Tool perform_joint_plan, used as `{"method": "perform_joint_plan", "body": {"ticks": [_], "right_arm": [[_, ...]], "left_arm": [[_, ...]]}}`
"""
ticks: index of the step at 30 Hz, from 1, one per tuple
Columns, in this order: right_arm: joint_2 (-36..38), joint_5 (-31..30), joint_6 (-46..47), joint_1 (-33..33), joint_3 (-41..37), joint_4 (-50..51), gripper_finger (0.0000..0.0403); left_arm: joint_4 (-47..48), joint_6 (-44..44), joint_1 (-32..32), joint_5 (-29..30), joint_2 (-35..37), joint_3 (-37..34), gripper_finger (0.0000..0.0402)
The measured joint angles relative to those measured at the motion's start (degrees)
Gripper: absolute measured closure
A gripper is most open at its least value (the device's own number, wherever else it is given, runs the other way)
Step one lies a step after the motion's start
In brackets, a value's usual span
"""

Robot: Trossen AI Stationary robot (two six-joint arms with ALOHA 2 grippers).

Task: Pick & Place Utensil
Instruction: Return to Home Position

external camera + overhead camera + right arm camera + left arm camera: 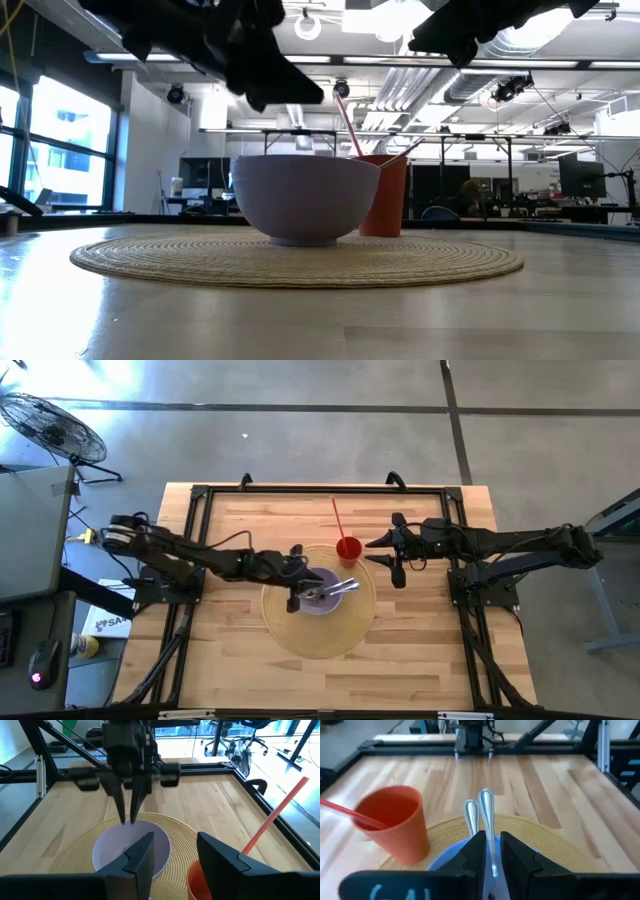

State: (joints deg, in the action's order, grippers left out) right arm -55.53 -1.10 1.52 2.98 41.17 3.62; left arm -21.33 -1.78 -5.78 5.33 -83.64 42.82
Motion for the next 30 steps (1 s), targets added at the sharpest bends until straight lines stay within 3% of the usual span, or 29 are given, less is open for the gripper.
{"method": "perform_joint_plan", "body": {"ticks": [7, 12, 30], "right_arm": [[0.0, 0.0, 0.0, 0.0, 0.0, 0.2, 0.0263], [0.0, 0.0, 0.0, 0.0, -0.1, 0.0, 0.0263], [0.0, -0.3, -0.5, 0.0, -0.1, -0.4, 0.0263]], "left_arm": [[-4.9, 0.1, 0.1, 1.5, 8.5, -8.0, 0.0346], [-2.1, 0.1, 0.1, 5.5, 17.3, -12.4, 0.0346], [2.8, 1.6, 0.1, 9.0, 44.4, -22.6, 0.0346]]}}
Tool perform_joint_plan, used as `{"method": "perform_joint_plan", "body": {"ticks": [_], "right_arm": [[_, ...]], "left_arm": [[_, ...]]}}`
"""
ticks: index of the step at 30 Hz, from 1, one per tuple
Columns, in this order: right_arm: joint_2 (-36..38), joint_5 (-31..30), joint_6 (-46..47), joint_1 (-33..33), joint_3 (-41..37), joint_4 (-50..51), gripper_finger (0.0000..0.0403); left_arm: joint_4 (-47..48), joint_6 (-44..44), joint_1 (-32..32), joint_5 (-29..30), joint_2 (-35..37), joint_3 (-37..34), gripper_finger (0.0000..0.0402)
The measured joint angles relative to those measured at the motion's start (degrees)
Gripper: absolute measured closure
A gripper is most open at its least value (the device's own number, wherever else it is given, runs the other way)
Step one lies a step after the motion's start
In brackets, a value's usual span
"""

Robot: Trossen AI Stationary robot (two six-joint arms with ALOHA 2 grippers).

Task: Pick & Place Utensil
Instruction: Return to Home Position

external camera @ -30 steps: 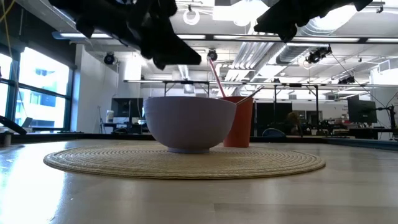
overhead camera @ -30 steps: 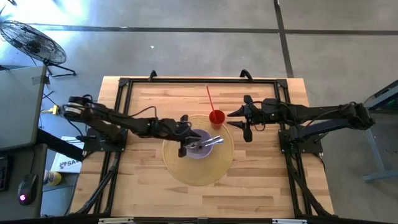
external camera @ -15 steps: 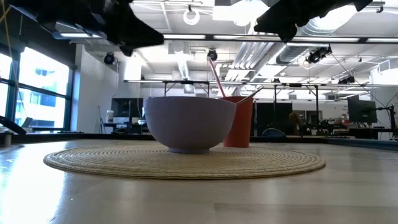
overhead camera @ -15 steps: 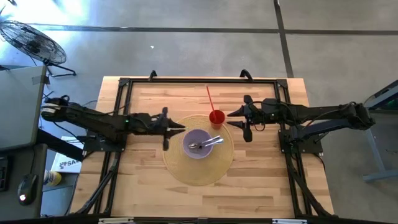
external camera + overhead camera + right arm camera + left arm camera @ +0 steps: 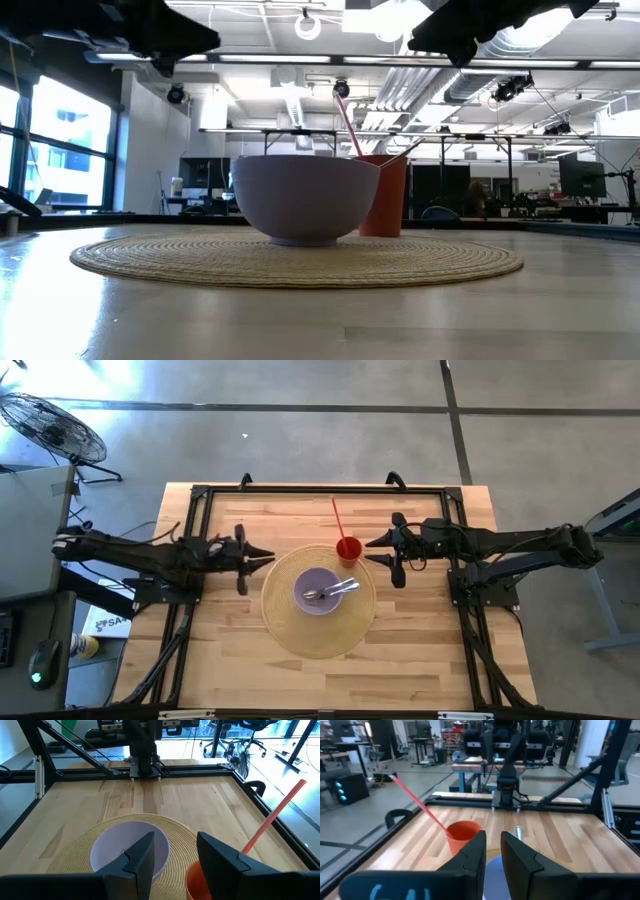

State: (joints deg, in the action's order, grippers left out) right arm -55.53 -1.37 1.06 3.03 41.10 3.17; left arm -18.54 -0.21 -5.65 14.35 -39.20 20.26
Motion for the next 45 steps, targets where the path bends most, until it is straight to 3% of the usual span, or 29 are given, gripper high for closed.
{"method": "perform_joint_plan", "body": {"ticks": [7, 20, 36, 45], "right_arm": [[0.0, 0.0, 0.0, 0.0, 0.0, 0.0, 0.0263], [0.5, -4.4, -4.0, 0.0, 0.0, -4.5, 0.0266], [11.4, 1.3, -5.6, -0.2, -3.0, -2.6, 0.0395], [14.1, 3.1, -4.8, -0.2, -4.7, 0.7, 0.0388]], "left_arm": [[7.2, 0.0, 0.0, 0.4, 8.7, -0.4, 0.0346], [4.1, 0.0, 0.0, 1.7, 18.0, -6.1, 0.0346], [14.9, 0.0, 0.0, 1.9, 32.0, -6.1, 0.0346], [15.8, 0.0, 0.0, 1.9, 33.0, -6.1, 0.0346]]}}
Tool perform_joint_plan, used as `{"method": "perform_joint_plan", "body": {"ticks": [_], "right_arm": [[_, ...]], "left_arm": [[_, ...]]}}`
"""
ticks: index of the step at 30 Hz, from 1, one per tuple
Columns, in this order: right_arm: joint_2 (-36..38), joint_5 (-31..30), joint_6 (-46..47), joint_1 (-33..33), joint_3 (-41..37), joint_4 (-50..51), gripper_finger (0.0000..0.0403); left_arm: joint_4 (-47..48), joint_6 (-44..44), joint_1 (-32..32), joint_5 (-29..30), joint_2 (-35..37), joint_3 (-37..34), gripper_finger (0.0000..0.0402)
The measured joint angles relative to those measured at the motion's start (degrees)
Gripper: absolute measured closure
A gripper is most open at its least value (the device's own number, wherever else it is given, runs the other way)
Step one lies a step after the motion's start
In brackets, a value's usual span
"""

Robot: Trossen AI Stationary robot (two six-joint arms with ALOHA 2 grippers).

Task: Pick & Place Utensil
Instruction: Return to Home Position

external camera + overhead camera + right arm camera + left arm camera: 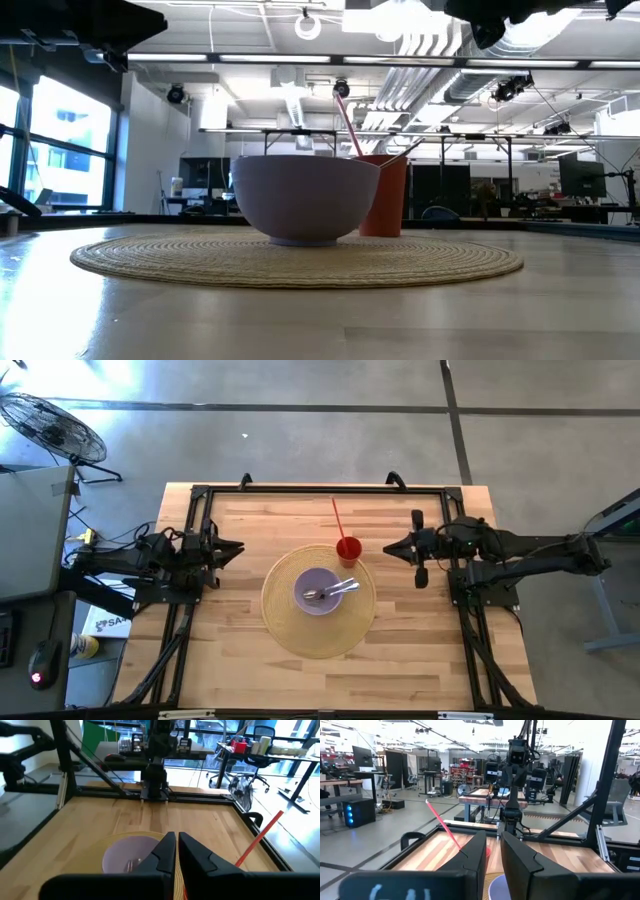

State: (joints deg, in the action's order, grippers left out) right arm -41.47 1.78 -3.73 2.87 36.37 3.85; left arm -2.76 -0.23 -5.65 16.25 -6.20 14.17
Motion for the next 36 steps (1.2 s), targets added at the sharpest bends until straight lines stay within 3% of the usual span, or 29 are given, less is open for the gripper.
{"method": "perform_joint_plan", "body": {"ticks": [18, 31, 36], "right_arm": [[11.8, 2.4, -4.2, 0.2, -8.7, -2.1, 0.0401], [22.6, 3.6, -1.2, 1.0, -13.0, -0.4, 0.0399], [24.0, 7.4, 0.6, 1.0, -13.4, 1.5, 0.0398]], "left_arm": [[2.0, 0.0, 0.0, 2.8, 0.0, 0.0, 0.0346], [4.3, -0.5, 0.0, 2.4, 0.0, 0.0, 0.0346], [4.8, -0.2, 0.0, 2.8, 0.0, 0.0, 0.0346]]}}
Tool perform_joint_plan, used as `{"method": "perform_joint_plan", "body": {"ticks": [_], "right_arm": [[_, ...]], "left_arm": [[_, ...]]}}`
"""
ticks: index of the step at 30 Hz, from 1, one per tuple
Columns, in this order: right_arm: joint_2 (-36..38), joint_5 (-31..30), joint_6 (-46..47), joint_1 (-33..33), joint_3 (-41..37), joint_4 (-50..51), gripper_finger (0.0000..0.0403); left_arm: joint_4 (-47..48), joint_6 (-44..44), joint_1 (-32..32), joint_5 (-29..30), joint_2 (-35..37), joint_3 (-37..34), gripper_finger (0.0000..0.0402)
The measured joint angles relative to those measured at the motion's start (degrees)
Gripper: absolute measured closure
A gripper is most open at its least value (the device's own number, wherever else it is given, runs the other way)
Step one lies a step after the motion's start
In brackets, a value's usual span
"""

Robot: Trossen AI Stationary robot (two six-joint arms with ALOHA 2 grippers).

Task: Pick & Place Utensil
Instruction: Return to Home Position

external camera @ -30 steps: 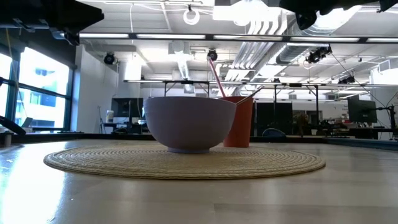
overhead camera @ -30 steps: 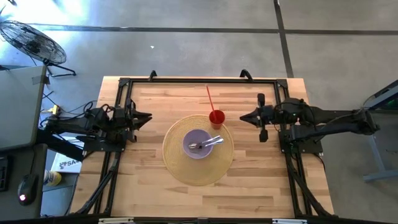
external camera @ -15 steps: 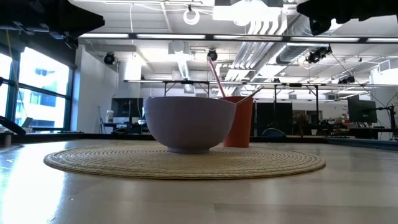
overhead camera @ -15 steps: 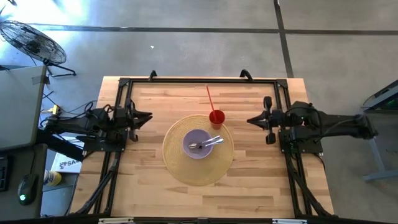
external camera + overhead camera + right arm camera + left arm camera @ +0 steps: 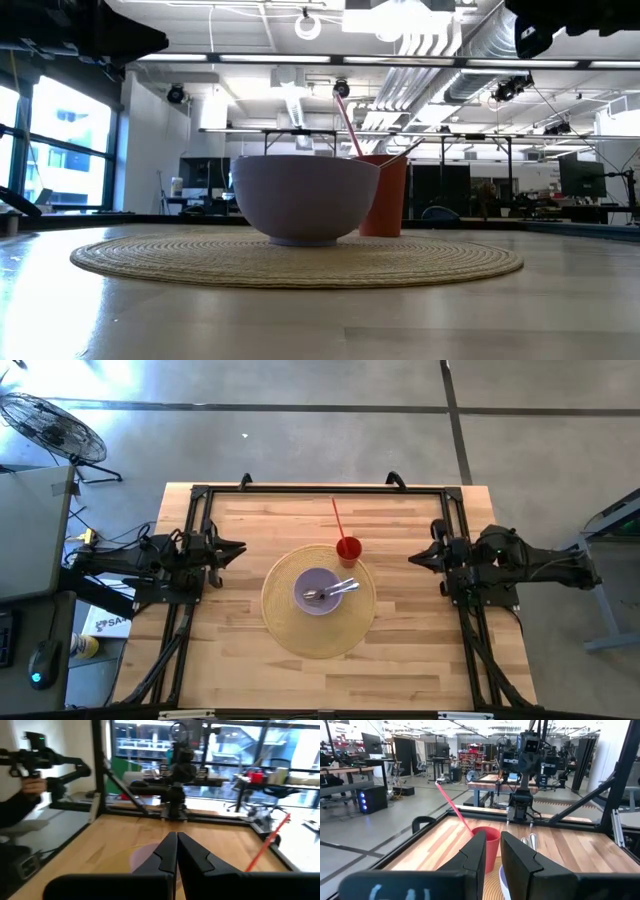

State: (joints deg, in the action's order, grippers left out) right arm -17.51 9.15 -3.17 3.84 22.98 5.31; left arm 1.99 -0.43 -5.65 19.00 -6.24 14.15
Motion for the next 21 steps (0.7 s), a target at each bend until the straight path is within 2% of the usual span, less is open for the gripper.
{"method": "perform_joint_plan", "body": {"ticks": [3, 11, 21], "right_arm": [[0.3, 1.6, -0.1, 0.0, -1.4, -0.2, 0.0401], [2.6, 0.8, 0.6, 0.0, -3.8, 0.5, 0.0401], [12.2, 0.2, 0.7, 0.0, -10.7, 0.4, 0.0401]], "left_arm": [[0.3, 0.0, 0.0, 0.0, 0.0, 0.0, 0.0346], [1.7, -1.7, 0.0, 0.0, 0.0, 0.0, 0.0346], [2.5, -1.4, 0.0, 0.0, 0.0, 0.0, 0.0346]]}}
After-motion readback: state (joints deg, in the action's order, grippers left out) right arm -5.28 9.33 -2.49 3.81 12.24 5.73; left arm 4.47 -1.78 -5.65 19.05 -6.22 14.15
